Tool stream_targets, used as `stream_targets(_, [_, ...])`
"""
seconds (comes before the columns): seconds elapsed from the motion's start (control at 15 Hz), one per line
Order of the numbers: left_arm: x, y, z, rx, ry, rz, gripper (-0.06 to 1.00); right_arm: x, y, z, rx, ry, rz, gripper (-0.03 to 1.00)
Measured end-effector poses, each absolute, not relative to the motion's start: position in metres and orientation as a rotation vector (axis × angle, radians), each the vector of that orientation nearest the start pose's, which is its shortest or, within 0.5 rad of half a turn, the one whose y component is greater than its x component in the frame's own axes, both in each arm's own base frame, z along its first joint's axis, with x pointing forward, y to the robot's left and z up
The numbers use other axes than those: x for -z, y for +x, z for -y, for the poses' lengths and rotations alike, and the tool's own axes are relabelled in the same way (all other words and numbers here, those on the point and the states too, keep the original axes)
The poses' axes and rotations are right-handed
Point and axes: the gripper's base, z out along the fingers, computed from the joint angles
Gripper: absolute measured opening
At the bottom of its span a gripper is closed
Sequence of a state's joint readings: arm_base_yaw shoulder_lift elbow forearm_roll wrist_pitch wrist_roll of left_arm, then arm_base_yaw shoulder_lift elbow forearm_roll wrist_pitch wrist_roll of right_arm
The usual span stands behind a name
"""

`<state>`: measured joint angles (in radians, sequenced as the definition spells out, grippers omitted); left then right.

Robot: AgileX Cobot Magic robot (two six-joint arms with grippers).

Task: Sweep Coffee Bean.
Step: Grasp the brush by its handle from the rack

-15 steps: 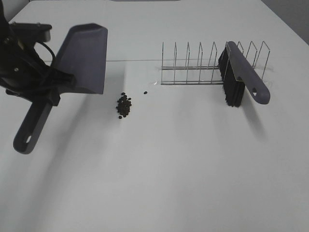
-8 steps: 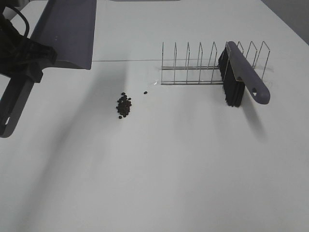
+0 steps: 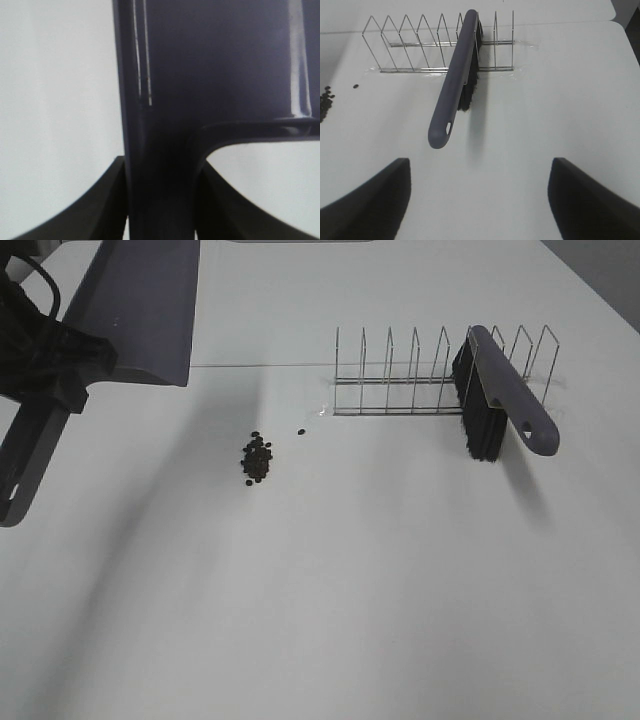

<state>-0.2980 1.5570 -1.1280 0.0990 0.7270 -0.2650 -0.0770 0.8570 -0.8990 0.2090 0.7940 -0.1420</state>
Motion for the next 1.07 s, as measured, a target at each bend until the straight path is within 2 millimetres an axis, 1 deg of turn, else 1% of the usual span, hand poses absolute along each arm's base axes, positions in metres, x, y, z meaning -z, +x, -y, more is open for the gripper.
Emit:
stream_targets(0.07, [-0.263, 0.310, 0.089, 0.081, 0.118, -2.633, 0.36, -0.354, 0.214, 0.002, -0.133, -0.035, -2.322, 0.67])
stream_targets(0.13, [-0.263, 0.310, 0.089, 0.081, 0.118, -2.633, 0.36, -0.351, 0.227, 0.002, -0.139, -0.042, -2.346, 0.67])
stream_targets(0.27, [-0.263, 0.310, 0.089, 0.081, 0.118, -2.633, 0.36, -0.345, 0.274, 0.004, -0.165, -0.049, -2.398, 0.65])
stream_targets(0.47, [-0.263, 0.310, 0.089, 0.082, 0.118, -2.632, 0.36, -0.327, 0.341, 0.007, -0.211, -0.049, -2.506, 0.65])
stream_targets(0.53, [-0.263, 0.310, 0.089, 0.082, 0.118, -2.632, 0.36, -0.320, 0.359, 0.008, -0.228, -0.051, -2.537, 0.65])
stream_targets(0.6, [-0.263, 0.310, 0.089, 0.082, 0.118, -2.632, 0.36, -0.317, 0.368, 0.008, -0.234, -0.053, -2.550, 0.65])
stream_targets(0.67, [-0.263, 0.310, 0.089, 0.083, 0.118, -2.630, 0.36, -0.311, 0.383, 0.009, -0.243, -0.057, -2.570, 0.65])
stream_targets(0.73, [-0.264, 0.311, 0.089, 0.087, 0.118, -2.620, 0.36, -0.302, 0.411, 0.010, -0.261, -0.038, -2.598, 0.65])
stream_targets(0.8, [-0.264, 0.311, 0.089, 0.088, 0.118, -2.616, 0.36, -0.296, 0.424, 0.005, -0.259, -0.043, -2.616, 0.65])
stream_targets(0.87, [-0.264, 0.311, 0.089, 0.088, 0.118, -2.616, 0.36, -0.293, 0.435, -0.002, -0.223, -0.078, -2.629, 0.65])
stream_targets(0.93, [-0.264, 0.311, 0.089, 0.088, 0.118, -2.616, 0.36, -0.287, 0.445, -0.013, -0.188, -0.119, -2.653, 0.65])
stream_targets(1.0, [-0.264, 0.311, 0.089, 0.089, 0.118, -2.615, 0.36, -0.286, 0.449, -0.018, -0.163, -0.142, -2.659, 0.65])
stream_targets(1.07, [-0.264, 0.311, 0.089, 0.089, 0.118, -2.615, 0.36, -0.280, 0.457, -0.031, -0.124, -0.162, -2.686, 0.65])
